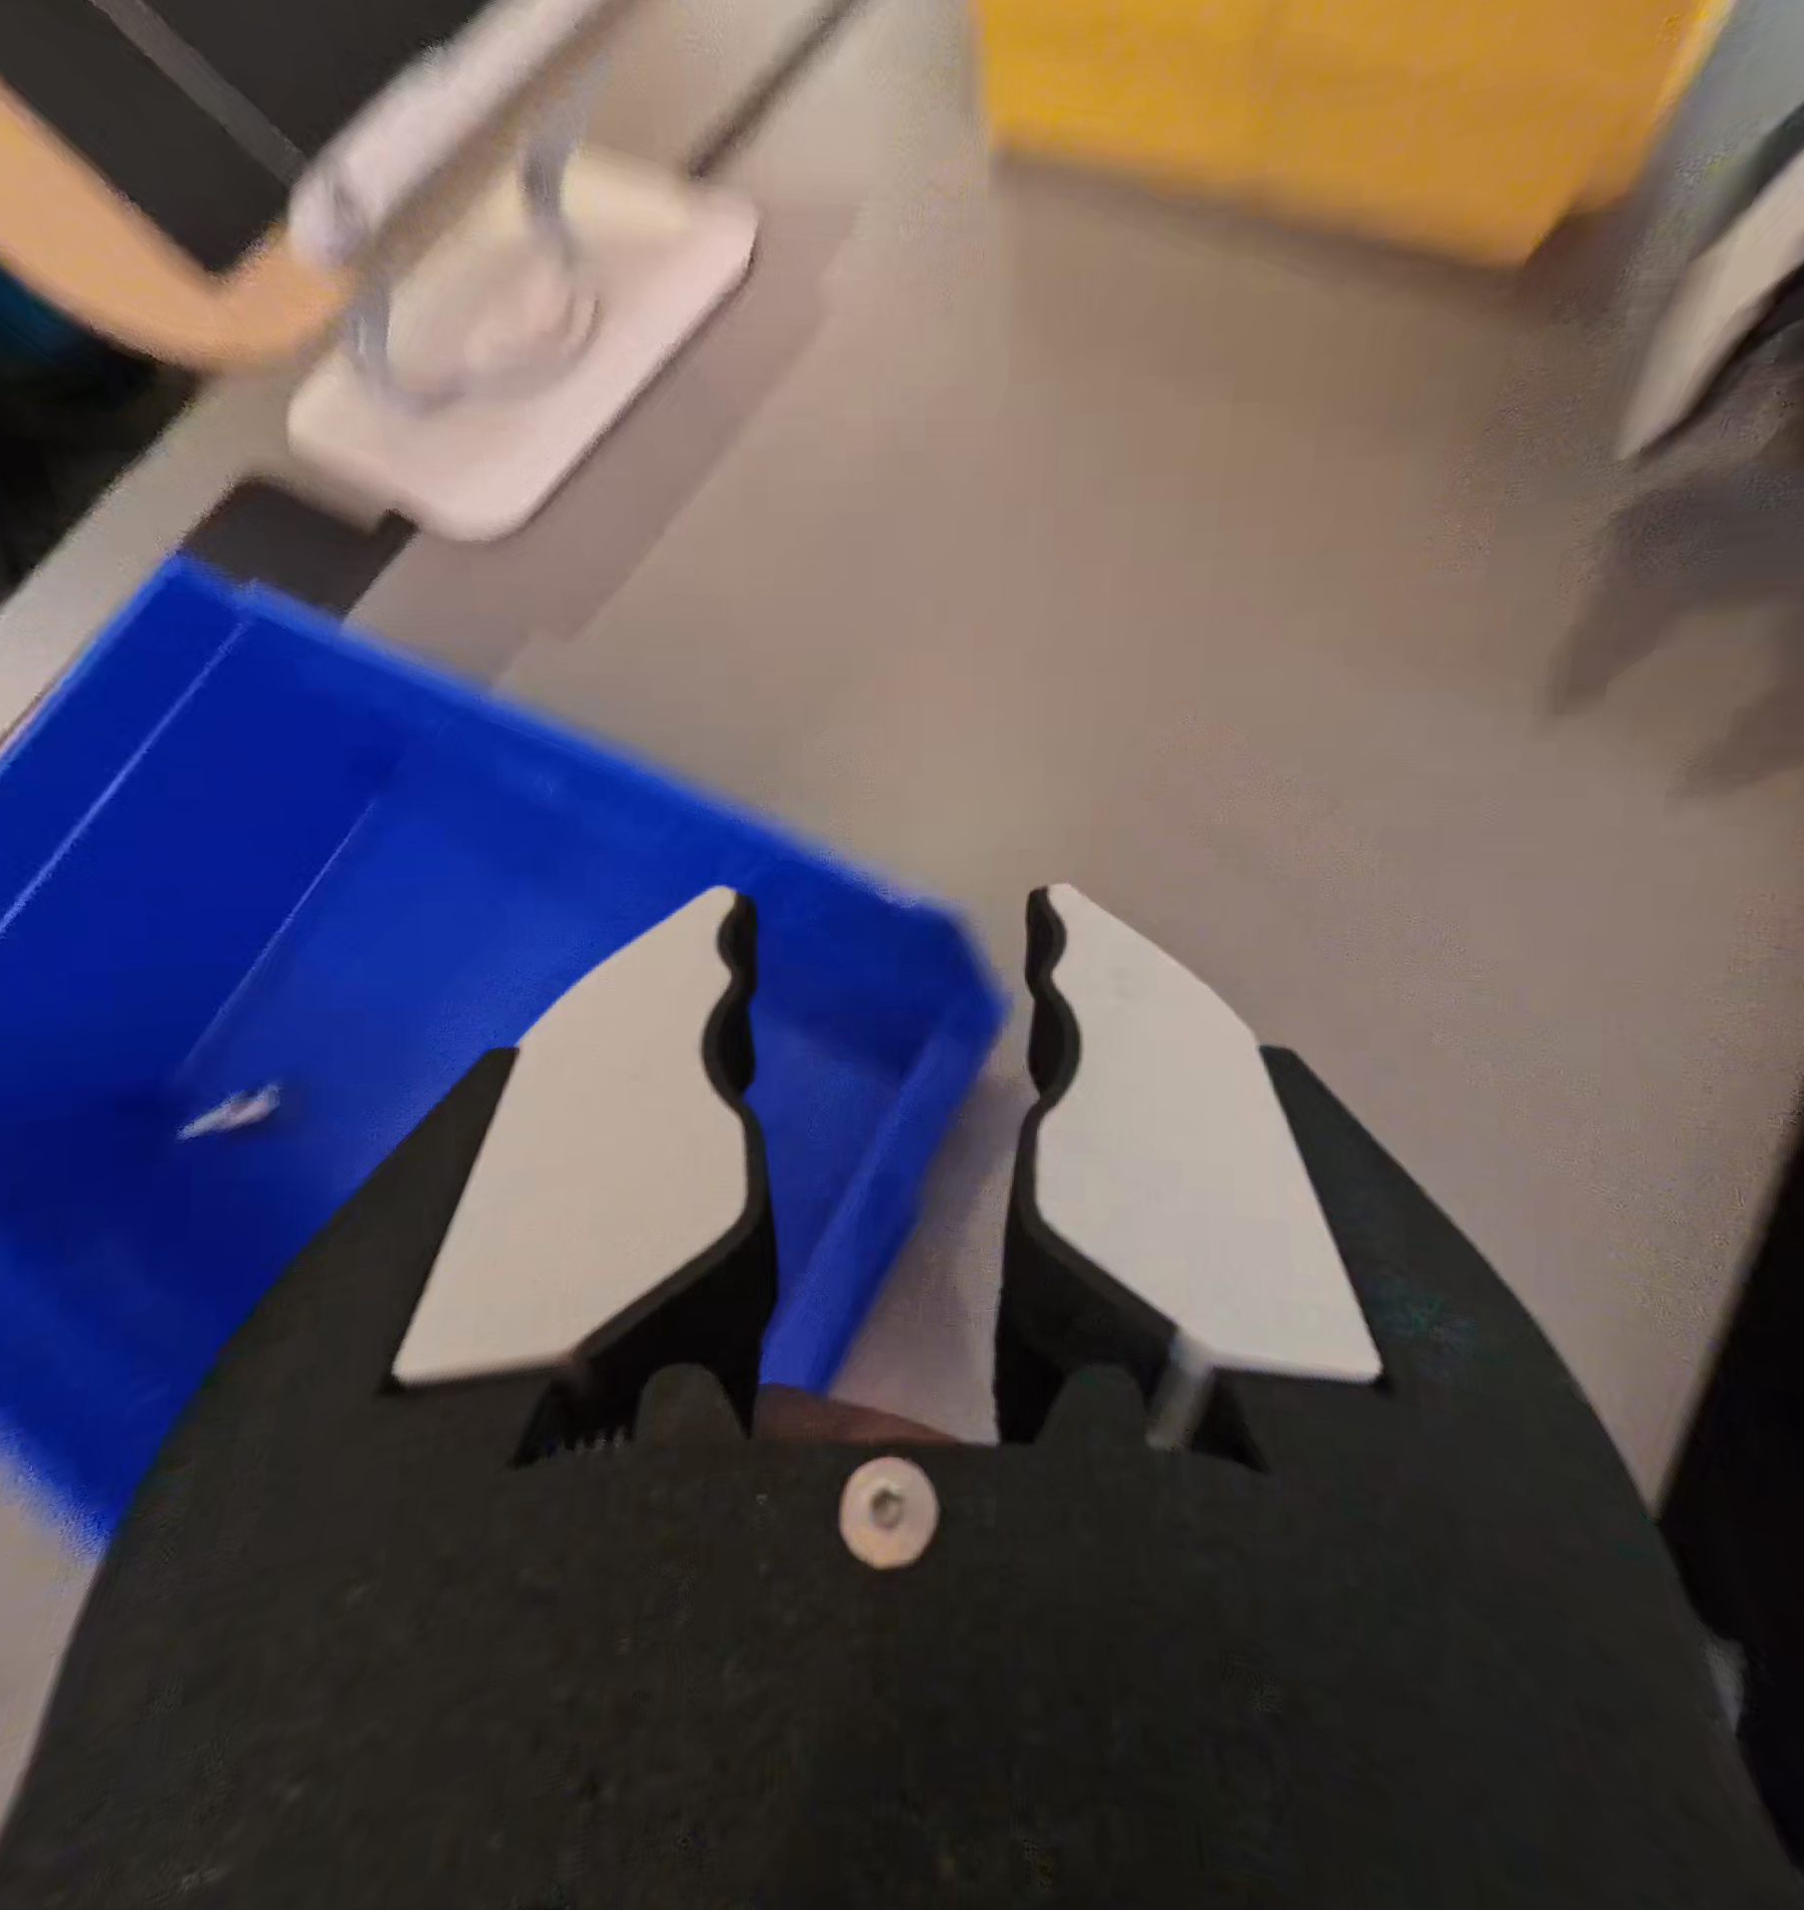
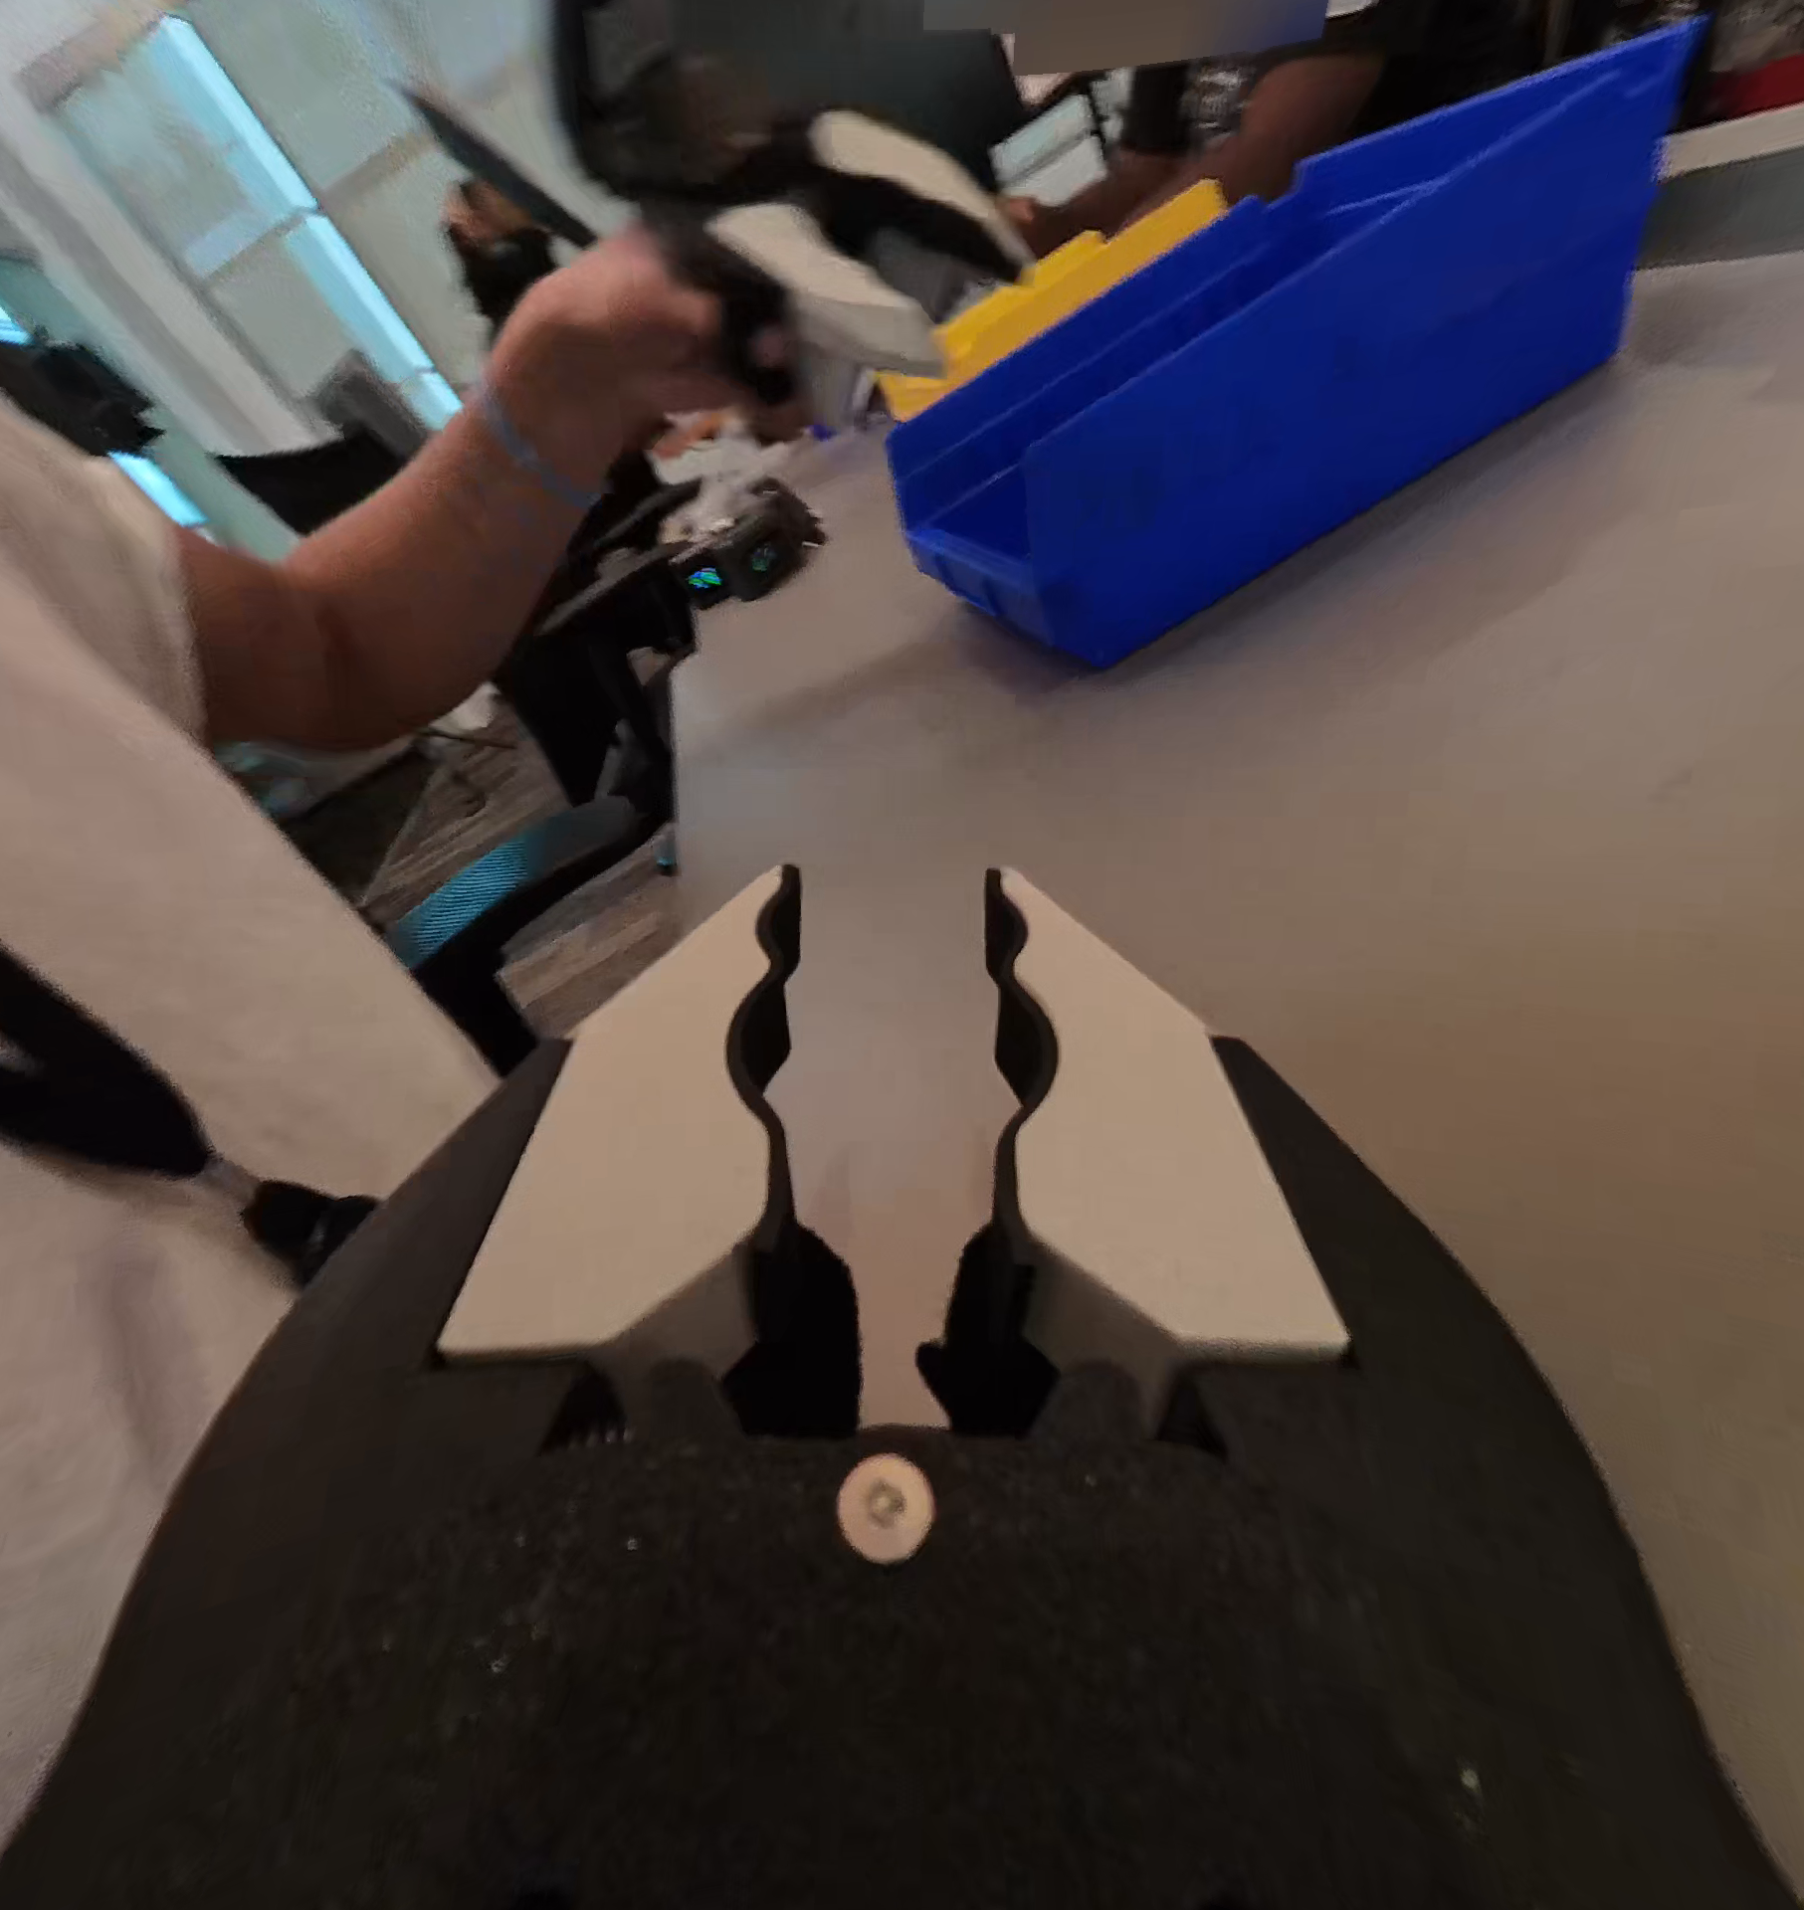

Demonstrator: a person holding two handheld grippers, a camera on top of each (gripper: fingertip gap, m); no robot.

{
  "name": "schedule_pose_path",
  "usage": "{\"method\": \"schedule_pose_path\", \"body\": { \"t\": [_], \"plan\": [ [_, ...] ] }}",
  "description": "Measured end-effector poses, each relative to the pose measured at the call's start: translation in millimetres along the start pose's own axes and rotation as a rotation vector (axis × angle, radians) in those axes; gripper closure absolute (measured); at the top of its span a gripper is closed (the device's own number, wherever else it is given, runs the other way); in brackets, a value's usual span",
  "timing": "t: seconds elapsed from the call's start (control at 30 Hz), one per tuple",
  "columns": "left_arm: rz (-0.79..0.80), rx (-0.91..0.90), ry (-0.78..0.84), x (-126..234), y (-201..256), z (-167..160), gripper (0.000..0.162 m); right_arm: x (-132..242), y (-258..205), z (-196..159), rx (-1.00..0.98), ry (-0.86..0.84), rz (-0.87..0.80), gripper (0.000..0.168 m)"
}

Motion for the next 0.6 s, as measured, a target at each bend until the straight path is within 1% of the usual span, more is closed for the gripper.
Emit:
{"method": "schedule_pose_path", "body": {
  "t": [0.07,0.13,0.2,0.27,0.37,0.47,0.53,0.6],
  "plan": [
    [0.082,-0.020,-0.231,-12,-53,-16,0.108,-1,-7,4,0.007,0.032,0.044,0.133],
    [0.138,0.024,-0.429,-31,-102,-30,0.108,-2,-14,6,0.017,0.044,0.077,0.133],
    [0.178,0.083,-0.579,-54,-143,-43,0.108,-4,-17,4,0.029,0.028,0.092,0.133],
    [0.225,0.105,-0.697,-75,-175,-56,0.107,-5,-18,2,0.030,0.015,0.111,0.133],
    [0.297,0.076,-0.812,-95,-206,-70,0.107,-5,-22,1,0.002,0.010,0.150,0.133],
    [0.306,0.061,-0.863,-105,-211,-78,0.112,-4,-23,-2,0.008,0.000,0.147,0.133],
    [0.308,0.057,-0.866,-108,-209,-80,0.120,-2,-22,-5,0.016,-0.017,0.137,0.133],
    [0.333,0.036,-0.859,-110,-210,-81,0.133,-2,-22,-7,0.007,-0.022,0.137,0.133]
  ]
}}
Point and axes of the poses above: each gripper's, where its closed fingertips meet, x back along the fingers, z out of its top, y = z × x across the jaws, the point moved 4 cm from there along x, back along the fingers, and after that the axes turned 5 degrees about x, right-handed, at the moved point
